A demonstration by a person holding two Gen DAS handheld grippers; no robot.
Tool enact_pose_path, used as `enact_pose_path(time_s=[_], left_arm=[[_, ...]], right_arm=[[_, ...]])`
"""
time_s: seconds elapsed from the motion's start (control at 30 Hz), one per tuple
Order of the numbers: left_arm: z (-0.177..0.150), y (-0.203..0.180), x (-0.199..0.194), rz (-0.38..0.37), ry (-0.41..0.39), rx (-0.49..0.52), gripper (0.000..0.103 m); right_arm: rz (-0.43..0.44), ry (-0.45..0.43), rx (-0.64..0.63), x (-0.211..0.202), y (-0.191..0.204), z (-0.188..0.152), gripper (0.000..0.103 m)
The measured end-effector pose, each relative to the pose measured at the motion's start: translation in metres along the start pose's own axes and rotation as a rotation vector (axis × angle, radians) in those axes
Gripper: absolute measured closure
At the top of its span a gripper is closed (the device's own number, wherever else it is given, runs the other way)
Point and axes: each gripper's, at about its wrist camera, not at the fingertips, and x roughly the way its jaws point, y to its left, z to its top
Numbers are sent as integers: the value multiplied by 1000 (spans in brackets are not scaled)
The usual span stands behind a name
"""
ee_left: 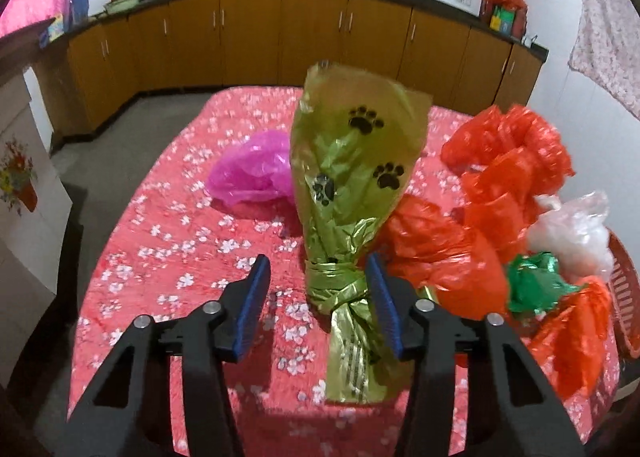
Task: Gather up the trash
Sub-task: 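Grasp the green paw-print bag with the left gripper while right grasps clear bag, then carry the green bag and clear bag over the orange basket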
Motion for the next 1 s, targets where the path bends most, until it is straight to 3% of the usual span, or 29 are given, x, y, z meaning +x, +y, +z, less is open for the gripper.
enact_pose_path(time_s=[0.13,0.2,0.37,0.7,0.97,1.0], left_arm=[[-1,6,13,-19,36,-11,57],[-4,11,19,-28,54,-10,66],[-3,18,20,-52,51,-24,75],[0,30,-9,-32,-19,-27,75],[0,36,-20,-30,-35,-41,75],[0,35,-20,-28,-34,-42,75]], right_arm=[[6,2,-11,6,6,3,20],[14,7,-16,9,10,4,20],[46,20,-37,19,24,4,23],[145,52,-72,48,61,14,24],[139,117,-127,82,78,12,24],[138,122,-135,85,80,11,28]])
